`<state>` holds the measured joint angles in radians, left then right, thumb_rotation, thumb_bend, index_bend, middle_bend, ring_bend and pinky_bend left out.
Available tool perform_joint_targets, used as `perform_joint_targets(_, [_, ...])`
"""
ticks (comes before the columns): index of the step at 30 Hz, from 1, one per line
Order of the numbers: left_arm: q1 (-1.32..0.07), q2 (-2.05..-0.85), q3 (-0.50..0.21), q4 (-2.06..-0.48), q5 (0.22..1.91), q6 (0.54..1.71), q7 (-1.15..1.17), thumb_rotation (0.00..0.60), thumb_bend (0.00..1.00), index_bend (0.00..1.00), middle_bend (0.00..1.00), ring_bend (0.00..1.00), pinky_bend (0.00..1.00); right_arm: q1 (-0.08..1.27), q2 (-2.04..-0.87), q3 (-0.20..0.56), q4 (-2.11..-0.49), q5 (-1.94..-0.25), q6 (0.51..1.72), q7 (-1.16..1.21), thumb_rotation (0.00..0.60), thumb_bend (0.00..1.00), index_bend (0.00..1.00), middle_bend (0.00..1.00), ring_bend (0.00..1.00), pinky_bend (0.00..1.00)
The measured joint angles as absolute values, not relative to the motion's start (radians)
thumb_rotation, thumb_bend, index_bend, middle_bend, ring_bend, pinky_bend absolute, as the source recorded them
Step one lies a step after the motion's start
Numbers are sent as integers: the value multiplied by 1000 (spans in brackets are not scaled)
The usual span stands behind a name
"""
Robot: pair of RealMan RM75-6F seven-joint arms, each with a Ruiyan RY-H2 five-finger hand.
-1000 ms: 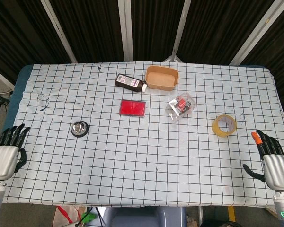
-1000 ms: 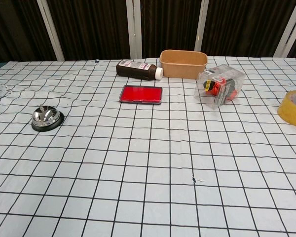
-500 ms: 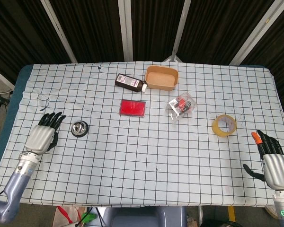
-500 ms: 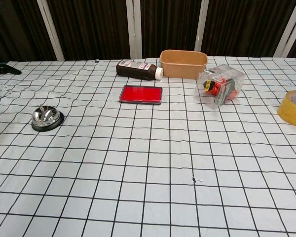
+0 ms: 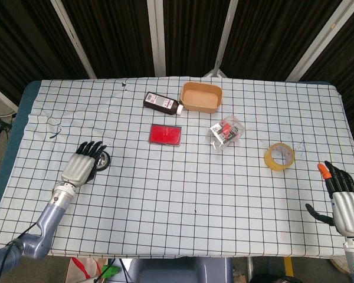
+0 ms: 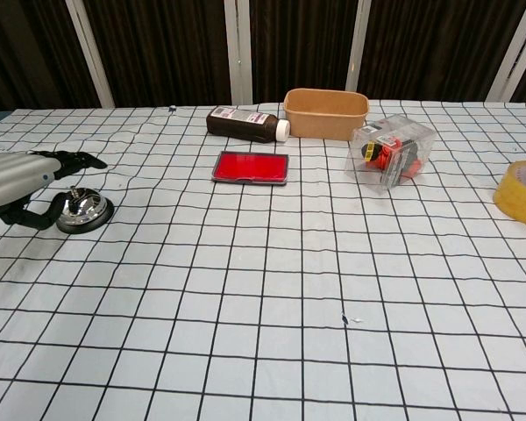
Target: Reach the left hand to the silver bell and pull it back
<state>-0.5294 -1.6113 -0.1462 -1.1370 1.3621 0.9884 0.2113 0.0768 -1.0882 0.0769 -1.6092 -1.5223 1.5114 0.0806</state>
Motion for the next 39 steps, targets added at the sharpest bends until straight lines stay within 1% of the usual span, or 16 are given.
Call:
perform_joint_targets(4, [-548,-1653,-138,-1082,1353,970,215,600,1000,0,16,0,5,76,-1087,78,-1608,-1522,1512,84,600,248,26,28,88,97])
perform_joint_targets(10, [-562,-1691,-108,-1025,1352,944,227,600,1000,0,14,0,5,73,-1084,79,-1609,-1524,1521,89,600,248,26,28,88,97])
perform_joint_targets(14, [-563,-1694,-99,-1025,1358,956,238,600,1000,0,13,0,5,70,-1080,77,-1615,-1530,1526,87,600,248,26,29,88,97])
perform_joint_targets(17, [-562,-1678,-104,-1055,1370,992,239,600,1000,0,12,0,5,70,-1080,77,-1617,-1532,1529,82,600,248,26,29,88,97])
perform_joint_targets(20, [-556,-1646,-118,-1118,1388,1060,241,600,1000,0,12,0,5,69,-1081,77,-1618,-1531,1529,80,600,248,26,29,88,97])
perform_joint_targets(23, [-541,-1591,-135,-1224,1411,1144,251,600,1000,0,15,0,5,71,-1081,77,-1618,-1530,1525,78,600,248,26,28,88,97])
perform_joint_targets(26, [-513,-1513,-145,-1368,1427,1220,280,600,1000,0,18,0,5,71,-1081,76,-1620,-1533,1524,77,600,248,25,29,88,97])
perform_joint_targets(29, [-462,-1406,-140,-1550,1425,1285,339,600,1000,0,16,0,5,70,-1080,76,-1622,-1534,1527,79,600,248,26,29,88,97])
perform_joint_targets(32, [-398,-1302,-116,-1693,1416,1338,398,600,1000,0,14,0,5,67,-1078,76,-1626,-1537,1534,83,600,248,26,28,88,97])
perform_joint_targets(34, [-333,-1225,-79,-1770,1413,1381,423,600,1000,0,14,0,5,67,-1078,76,-1627,-1541,1536,82,600,249,26,28,88,97])
perform_joint_targets(36, [-269,-1174,-38,-1803,1415,1428,422,600,1000,0,16,0,5,67,-1078,75,-1629,-1543,1536,79,600,248,26,28,88,97])
perform_joint_targets(39, [-192,-1142,-3,-1809,1420,1500,372,600,1000,0,19,0,5,66,-1077,72,-1634,-1545,1535,74,600,248,26,28,88,97])
